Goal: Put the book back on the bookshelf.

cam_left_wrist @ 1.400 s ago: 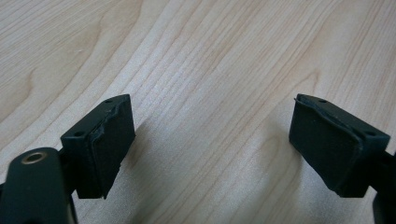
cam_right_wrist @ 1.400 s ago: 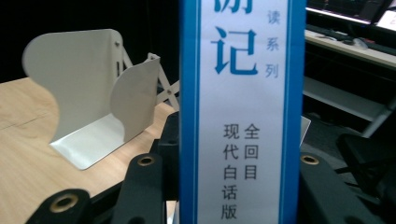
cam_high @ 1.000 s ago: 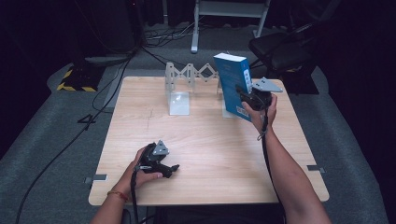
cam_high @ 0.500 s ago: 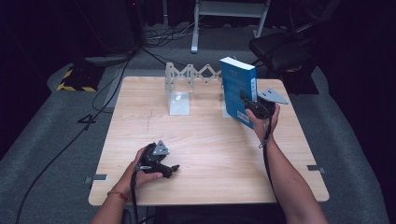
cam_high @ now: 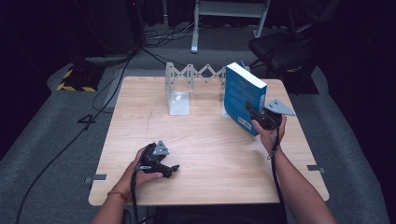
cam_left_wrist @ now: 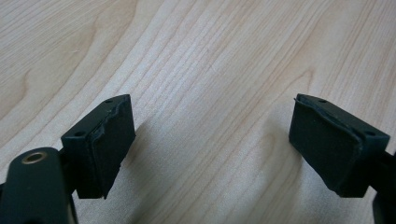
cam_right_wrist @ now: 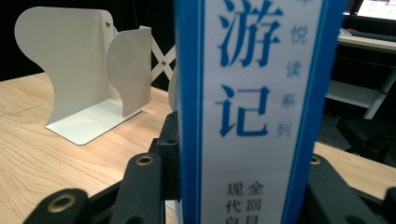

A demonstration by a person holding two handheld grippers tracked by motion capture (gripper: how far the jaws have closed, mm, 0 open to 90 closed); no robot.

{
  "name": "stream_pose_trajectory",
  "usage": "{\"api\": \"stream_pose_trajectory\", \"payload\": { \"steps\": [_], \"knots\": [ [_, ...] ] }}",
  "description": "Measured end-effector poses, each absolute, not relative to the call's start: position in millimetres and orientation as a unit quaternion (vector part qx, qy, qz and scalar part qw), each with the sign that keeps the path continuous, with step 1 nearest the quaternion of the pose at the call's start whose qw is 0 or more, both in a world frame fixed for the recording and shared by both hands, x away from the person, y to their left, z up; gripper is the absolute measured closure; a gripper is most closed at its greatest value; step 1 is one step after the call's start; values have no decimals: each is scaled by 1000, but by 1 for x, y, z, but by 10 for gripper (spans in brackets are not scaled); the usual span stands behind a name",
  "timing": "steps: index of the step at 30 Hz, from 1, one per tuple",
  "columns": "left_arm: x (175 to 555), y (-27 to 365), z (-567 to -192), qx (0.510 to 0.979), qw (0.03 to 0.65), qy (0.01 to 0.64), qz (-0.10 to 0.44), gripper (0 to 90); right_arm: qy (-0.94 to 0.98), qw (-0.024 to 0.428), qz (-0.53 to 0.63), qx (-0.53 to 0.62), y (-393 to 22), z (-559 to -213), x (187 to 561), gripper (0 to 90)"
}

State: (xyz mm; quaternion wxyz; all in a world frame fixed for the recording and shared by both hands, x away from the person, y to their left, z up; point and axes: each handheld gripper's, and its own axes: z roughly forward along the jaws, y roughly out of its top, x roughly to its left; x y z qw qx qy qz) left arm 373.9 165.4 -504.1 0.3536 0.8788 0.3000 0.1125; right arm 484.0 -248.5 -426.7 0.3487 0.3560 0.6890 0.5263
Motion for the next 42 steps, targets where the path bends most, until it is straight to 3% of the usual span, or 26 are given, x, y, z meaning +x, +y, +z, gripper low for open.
{"api": "stream_pose_trajectory", "payload": {
  "steps": [21,42],
  "knots": [
    [374,165,-504,879,354,300,112,148,676,354,526,377,-269,-446,471,601],
    [375,165,-504,879,354,298,110,147,680,359,508,387,-238,-441,499,605]
  ]
}}
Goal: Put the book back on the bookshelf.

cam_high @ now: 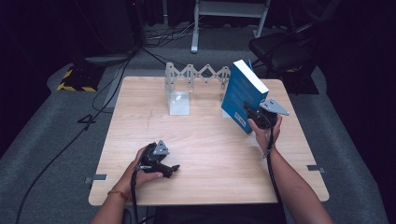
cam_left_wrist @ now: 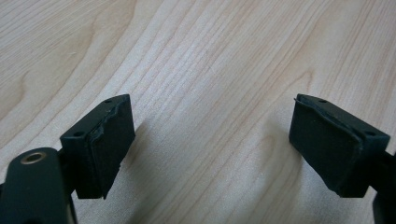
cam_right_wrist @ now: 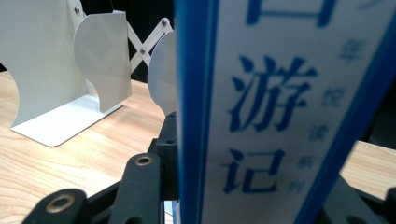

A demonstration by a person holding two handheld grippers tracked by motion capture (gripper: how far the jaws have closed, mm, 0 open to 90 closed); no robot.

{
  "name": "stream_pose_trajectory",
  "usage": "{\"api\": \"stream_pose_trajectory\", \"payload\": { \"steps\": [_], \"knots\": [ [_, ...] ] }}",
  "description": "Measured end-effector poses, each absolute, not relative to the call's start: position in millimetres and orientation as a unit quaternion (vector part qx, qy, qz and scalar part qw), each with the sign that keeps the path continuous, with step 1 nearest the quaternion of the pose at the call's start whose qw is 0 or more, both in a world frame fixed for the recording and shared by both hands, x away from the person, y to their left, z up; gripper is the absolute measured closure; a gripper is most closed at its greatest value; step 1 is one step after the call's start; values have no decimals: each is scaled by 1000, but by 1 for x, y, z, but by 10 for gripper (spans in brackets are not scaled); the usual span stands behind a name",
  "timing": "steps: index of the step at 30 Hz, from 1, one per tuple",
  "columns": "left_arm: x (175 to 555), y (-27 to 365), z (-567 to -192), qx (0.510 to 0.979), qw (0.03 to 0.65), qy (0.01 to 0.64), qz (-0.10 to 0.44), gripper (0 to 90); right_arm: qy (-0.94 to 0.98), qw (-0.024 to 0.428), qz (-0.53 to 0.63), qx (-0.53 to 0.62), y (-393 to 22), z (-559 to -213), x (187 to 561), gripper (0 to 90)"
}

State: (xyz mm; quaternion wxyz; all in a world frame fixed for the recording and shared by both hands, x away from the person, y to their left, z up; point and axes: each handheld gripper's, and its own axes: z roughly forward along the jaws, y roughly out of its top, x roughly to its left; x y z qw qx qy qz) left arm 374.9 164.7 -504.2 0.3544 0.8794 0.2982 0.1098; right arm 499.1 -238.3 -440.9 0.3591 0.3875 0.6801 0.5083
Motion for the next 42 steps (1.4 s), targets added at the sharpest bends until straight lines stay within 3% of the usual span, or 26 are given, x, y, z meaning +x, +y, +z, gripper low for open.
{"api": "stream_pose_trajectory", "payload": {
  "steps": [7,14,19,25,42],
  "knots": [
    [375,165,-504,879,354,298,110,147,709,330,495,379,-251,-446,501,513],
    [375,165,-504,879,354,298,110,147,731,300,496,361,-268,-448,492,482],
    [375,165,-504,879,354,298,110,147,753,282,487,340,-276,-458,485,555],
    [375,165,-504,879,354,298,110,147,747,291,487,347,-273,-460,486,607],
    [375,165,-504,879,354,298,110,147,723,307,479,392,-246,-459,505,616]
  ]
}}
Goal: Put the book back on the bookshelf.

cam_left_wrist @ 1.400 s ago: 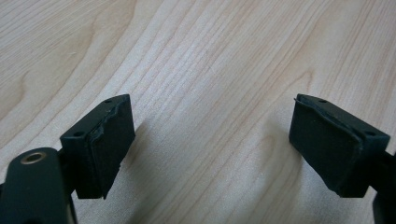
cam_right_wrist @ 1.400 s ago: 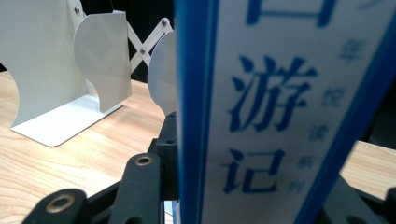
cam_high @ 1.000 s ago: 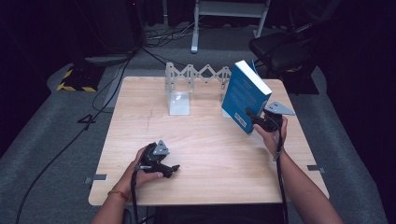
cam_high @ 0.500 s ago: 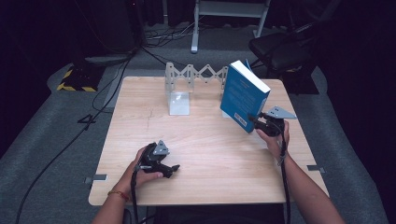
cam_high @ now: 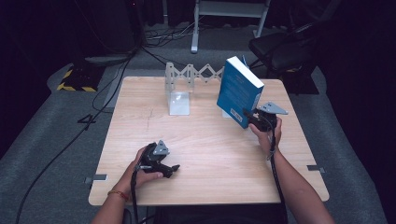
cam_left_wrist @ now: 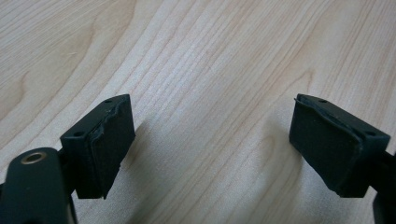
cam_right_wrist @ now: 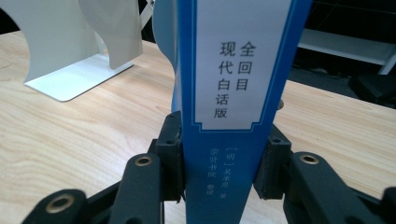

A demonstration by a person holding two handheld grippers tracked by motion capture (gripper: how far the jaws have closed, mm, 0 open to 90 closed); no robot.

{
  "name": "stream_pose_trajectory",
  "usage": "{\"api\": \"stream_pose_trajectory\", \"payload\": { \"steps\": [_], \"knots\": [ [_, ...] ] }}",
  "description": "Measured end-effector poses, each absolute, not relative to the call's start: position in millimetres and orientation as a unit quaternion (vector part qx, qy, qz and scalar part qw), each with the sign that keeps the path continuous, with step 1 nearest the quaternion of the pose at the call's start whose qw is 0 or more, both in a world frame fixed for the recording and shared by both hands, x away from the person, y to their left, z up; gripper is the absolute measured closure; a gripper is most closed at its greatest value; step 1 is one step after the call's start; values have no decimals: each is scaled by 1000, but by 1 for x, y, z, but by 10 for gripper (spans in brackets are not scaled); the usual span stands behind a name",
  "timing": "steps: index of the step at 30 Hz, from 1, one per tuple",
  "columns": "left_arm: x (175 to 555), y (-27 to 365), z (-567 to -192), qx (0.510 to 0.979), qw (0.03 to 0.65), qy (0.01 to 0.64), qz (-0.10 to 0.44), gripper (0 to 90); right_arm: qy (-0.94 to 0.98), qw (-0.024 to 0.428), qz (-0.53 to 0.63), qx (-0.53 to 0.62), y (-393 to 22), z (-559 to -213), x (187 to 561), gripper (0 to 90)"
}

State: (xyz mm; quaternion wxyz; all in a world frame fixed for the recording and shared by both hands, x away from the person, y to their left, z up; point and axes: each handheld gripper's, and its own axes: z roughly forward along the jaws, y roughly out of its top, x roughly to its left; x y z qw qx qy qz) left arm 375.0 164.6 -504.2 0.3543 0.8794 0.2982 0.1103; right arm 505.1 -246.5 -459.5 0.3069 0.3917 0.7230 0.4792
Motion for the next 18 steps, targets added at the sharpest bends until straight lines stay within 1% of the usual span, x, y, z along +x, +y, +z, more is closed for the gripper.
{"api": "stream_pose_trajectory", "payload": {
  "steps": [15,18],
  "knots": [
    [375,165,-504,880,354,298,111,147,725,299,477,396,-244,-458,513,610],
    [375,165,-504,880,354,298,111,147,737,289,473,387,-248,-457,510,585]
  ]
}}
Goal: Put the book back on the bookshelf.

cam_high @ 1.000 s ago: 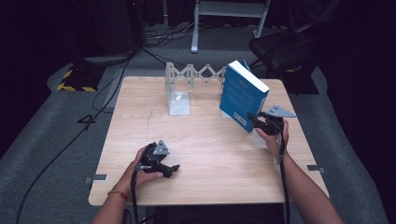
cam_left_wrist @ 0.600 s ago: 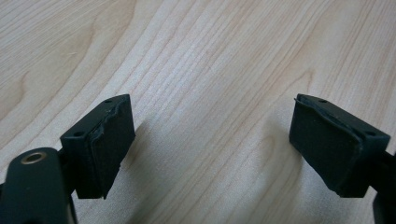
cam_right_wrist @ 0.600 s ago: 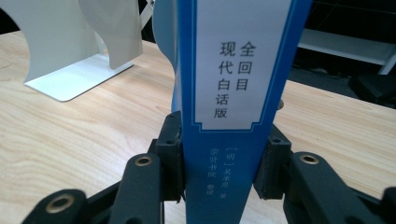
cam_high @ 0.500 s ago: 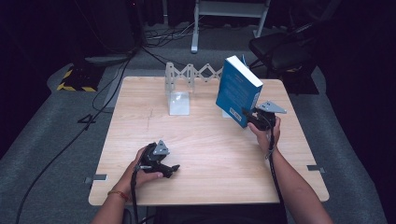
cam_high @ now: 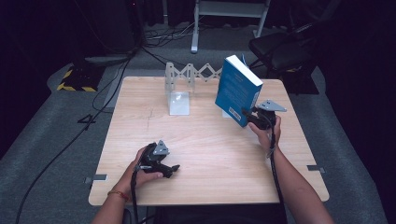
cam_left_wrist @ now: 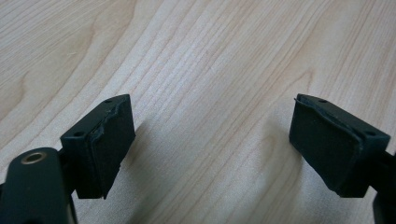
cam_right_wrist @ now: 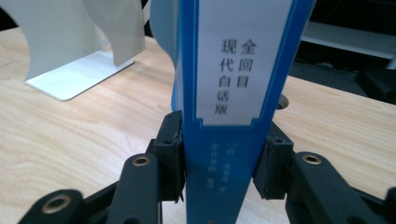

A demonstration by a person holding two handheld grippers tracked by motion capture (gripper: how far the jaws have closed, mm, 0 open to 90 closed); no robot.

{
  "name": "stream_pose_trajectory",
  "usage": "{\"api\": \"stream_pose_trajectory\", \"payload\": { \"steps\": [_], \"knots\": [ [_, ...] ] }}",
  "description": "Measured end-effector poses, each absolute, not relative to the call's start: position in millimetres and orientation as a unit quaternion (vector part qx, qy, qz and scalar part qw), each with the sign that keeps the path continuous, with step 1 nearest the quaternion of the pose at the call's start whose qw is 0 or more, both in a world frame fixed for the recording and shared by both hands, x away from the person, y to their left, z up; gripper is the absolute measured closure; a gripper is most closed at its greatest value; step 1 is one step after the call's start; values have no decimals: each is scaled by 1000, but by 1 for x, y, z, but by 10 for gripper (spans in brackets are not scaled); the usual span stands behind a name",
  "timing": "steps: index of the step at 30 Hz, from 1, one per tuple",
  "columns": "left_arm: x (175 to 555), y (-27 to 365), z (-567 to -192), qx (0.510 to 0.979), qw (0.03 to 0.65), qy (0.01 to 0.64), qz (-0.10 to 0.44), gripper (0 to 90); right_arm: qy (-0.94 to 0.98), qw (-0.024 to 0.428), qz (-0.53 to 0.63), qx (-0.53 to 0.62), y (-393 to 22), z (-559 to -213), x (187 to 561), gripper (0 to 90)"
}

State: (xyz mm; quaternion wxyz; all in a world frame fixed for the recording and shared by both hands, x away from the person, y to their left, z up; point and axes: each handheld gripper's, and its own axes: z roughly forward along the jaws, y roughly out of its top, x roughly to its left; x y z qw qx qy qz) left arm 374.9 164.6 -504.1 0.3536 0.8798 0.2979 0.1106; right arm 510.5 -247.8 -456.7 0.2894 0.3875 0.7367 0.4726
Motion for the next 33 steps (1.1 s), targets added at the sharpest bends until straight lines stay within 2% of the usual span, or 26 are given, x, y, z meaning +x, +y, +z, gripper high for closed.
{"api": "stream_pose_trajectory", "payload": {
  "steps": [8,14,27,33],
  "knots": [
    [375,165,-504,879,354,298,111,147,761,274,464,361,-262,-446,502,539],
    [375,165,-504,879,354,298,110,147,787,253,440,351,-271,-438,496,430],
    [375,165,-504,880,354,298,111,147,819,240,410,323,-280,-431,474,376],
    [375,164,-504,879,354,299,111,147,841,224,375,318,-287,-434,460,317]
  ]
}}
